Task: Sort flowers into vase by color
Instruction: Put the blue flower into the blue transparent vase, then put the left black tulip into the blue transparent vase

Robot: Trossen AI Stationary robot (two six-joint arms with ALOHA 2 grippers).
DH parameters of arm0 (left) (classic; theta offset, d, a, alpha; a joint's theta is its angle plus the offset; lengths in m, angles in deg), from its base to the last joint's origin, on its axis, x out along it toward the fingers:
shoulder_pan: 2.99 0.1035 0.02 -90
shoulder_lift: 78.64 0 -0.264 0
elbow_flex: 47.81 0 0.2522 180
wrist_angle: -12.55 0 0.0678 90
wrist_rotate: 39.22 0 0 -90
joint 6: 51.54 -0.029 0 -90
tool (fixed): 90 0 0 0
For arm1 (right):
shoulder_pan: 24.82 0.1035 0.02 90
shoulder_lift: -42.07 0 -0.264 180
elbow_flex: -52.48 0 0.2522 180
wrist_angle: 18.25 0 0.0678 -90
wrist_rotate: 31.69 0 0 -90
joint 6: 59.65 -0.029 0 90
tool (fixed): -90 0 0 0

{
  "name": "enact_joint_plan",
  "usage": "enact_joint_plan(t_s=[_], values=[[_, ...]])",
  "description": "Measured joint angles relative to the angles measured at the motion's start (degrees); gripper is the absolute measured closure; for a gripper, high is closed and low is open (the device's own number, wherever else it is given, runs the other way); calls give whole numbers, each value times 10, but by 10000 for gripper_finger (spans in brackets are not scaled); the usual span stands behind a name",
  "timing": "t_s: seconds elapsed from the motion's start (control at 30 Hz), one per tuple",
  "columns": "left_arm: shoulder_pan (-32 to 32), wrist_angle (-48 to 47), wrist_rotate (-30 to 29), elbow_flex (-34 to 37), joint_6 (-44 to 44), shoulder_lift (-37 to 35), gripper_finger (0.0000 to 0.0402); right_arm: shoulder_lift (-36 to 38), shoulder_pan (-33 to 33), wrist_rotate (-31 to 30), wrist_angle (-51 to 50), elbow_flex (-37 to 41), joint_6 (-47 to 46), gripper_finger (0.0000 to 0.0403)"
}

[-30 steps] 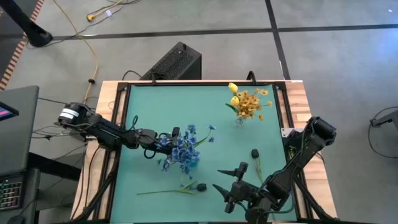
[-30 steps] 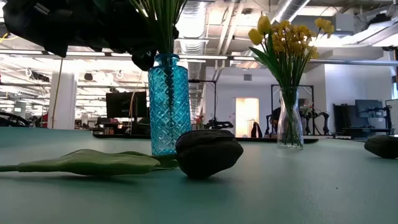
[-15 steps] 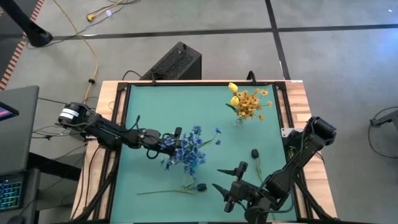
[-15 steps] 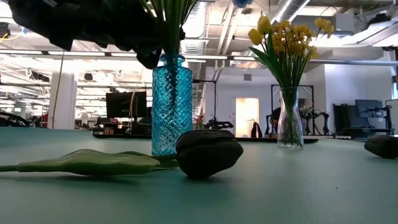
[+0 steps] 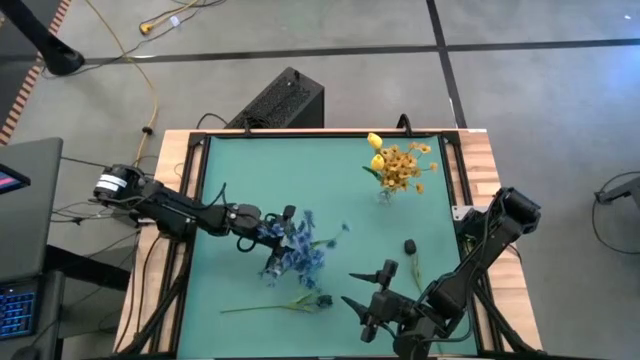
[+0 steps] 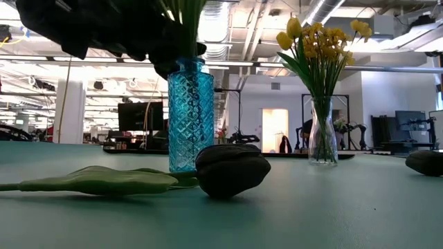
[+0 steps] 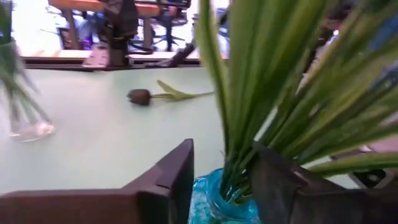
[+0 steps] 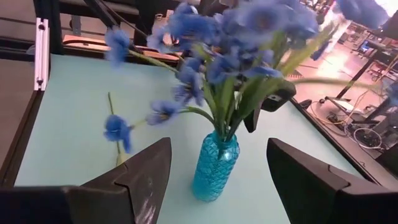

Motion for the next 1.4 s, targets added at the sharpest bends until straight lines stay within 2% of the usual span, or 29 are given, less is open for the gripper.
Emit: enact_joint_plan(t_s=[0.2,0.57,0.63,0.77,0.9,1.17,1.4], values=[[27,-62,29,0,5,-35,229,0,0,0,0,0,0,112],[67,-111,31,-1,6,-85,227,0,0,0,0,0,0,112],[74,-146,36,-11,5,-86,227,0,0,0,0,0,0,112],[85,-283,51,-65,-20,-86,228,0,0,0,0,0,0,112],[86,-439,27,-138,-85,-86,228,0,0,7,-1,0,0,112],[86,-785,-70,-297,-157,-86,228,0,-10,66,-23,0,-42,112],[86,-1011,-182,-394,-158,-86,228,0,-38,172,-119,0,-184,112]])
